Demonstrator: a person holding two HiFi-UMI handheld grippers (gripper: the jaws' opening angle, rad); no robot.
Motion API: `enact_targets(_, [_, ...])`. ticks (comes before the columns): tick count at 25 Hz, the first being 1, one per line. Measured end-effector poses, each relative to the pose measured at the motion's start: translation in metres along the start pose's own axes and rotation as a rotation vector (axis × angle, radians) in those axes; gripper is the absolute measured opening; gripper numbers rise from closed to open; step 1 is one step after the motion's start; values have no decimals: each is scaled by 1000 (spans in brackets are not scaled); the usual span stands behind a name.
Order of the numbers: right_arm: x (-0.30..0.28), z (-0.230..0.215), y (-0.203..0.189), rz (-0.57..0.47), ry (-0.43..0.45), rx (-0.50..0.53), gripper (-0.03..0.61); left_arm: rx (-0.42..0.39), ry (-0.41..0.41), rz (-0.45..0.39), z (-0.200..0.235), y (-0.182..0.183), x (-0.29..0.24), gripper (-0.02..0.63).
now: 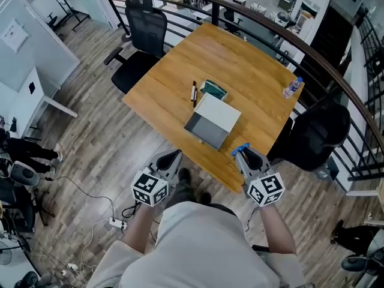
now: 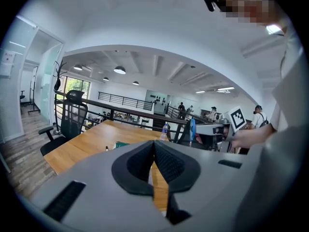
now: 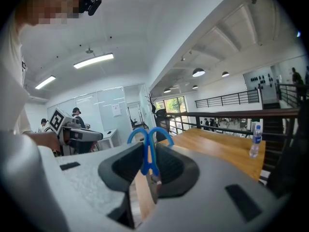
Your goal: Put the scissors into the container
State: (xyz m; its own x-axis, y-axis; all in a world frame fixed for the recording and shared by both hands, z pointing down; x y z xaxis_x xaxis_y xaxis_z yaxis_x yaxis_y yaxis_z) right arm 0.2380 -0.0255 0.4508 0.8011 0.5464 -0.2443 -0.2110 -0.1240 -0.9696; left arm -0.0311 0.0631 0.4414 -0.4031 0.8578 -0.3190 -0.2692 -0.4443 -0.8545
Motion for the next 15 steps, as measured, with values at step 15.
enact_targets(15, [-94,-20,-6,124,-112,-28,87,20,-138,105,104,45,-74,-8])
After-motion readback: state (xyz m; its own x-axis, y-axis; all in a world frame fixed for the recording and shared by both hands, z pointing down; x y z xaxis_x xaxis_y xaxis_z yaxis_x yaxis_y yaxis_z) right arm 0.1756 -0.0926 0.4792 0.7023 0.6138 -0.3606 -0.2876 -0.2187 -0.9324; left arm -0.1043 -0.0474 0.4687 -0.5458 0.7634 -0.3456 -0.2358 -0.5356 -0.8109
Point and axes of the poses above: the fingertips, and each gripper's own axes: x backward along the fingers, z to its left, y out of its top, the point moved 7 cm from there along x, backward along the fingers, and after that the axes turned 13 degrees about x, right-handed, at the moved point
